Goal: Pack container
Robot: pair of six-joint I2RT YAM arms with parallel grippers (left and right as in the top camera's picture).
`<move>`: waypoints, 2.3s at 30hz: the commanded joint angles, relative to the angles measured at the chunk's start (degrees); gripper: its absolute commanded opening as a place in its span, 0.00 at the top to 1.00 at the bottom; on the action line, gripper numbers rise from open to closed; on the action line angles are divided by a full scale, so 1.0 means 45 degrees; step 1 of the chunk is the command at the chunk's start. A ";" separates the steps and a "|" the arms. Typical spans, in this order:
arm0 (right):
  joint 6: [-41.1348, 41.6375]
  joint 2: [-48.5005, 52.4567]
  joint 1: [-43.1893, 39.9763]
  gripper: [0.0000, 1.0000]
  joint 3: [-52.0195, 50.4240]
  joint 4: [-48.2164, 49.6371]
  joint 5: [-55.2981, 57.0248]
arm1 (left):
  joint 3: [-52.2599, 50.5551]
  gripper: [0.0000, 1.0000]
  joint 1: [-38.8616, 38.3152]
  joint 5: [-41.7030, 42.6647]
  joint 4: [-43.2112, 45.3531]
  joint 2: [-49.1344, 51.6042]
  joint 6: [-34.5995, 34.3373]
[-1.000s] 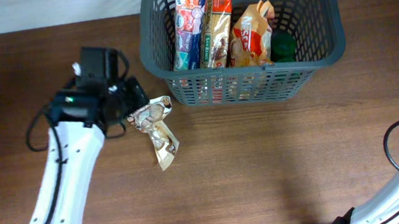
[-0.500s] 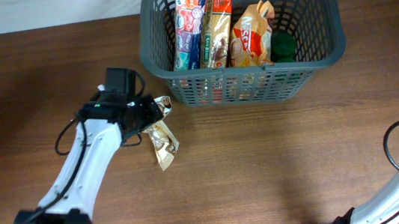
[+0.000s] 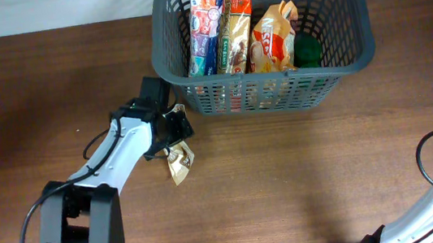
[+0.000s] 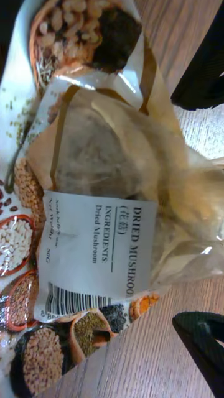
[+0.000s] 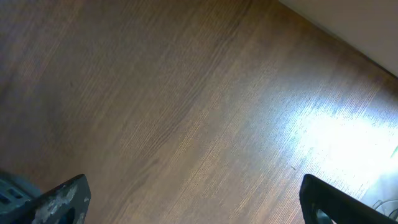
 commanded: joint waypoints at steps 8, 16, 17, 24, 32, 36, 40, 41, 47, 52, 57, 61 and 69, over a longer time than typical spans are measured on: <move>0.0102 0.0034 -0.0034 0.01 -0.0024 0.0005 0.0024 | -0.0029 0.35 -0.0029 -0.0131 0.0155 0.0665 -0.0073; 0.0102 0.0034 -0.0034 0.01 -0.0024 0.0005 0.0024 | -0.0029 0.72 -0.0029 -0.0131 0.0165 0.0724 -0.0073; 0.0102 0.0034 -0.0034 0.01 -0.0024 0.0005 0.0024 | -0.0029 0.92 -0.0029 -0.0131 0.0165 0.0767 -0.0073; 0.0102 0.0034 -0.0034 0.01 -0.0024 0.0005 0.0024 | -0.0029 0.98 -0.0029 -0.0126 0.0180 0.0947 -0.0073; 0.0102 0.0034 -0.0034 0.01 -0.0024 0.0000 0.0024 | -0.0024 0.98 0.0413 -0.0301 0.0204 0.0379 -0.0078; 0.0102 0.0034 -0.0034 0.01 -0.0024 0.0005 0.0024 | -0.0024 0.98 0.1117 -0.1035 0.0209 -0.0772 -0.0073; 0.0102 0.0034 -0.0034 0.01 -0.0024 0.0000 0.0024 | -0.0024 0.98 0.2132 -0.1161 0.0296 -0.2283 0.0398; 0.0102 0.0034 -0.0034 0.01 -0.0024 0.0005 0.0024 | -0.0024 0.98 0.2365 -0.1151 0.0335 -0.2686 0.0627; 0.0102 0.0034 -0.0034 0.01 -0.0024 0.0000 0.0024 | 0.0073 0.98 0.3191 -0.1209 0.0928 -0.5469 0.2021; 0.0102 0.0034 -0.0034 0.01 -0.0024 0.0005 0.0024 | 0.0733 0.98 0.3060 -0.0996 0.1535 -0.7412 0.2395; 0.0102 0.0034 -0.0034 0.01 -0.0024 0.0005 0.0024 | 0.2263 0.98 0.2108 -0.0806 0.2307 -0.8228 0.3109; 0.0102 0.0034 -0.0034 0.01 -0.0024 0.0000 0.0024 | 0.3730 0.98 0.1035 -0.0806 0.3356 -0.8087 0.3434; 0.0102 0.0034 -0.0034 0.01 -0.0024 0.0000 0.0024 | 0.4357 0.98 -0.0641 -0.0719 0.6625 -0.6470 0.3419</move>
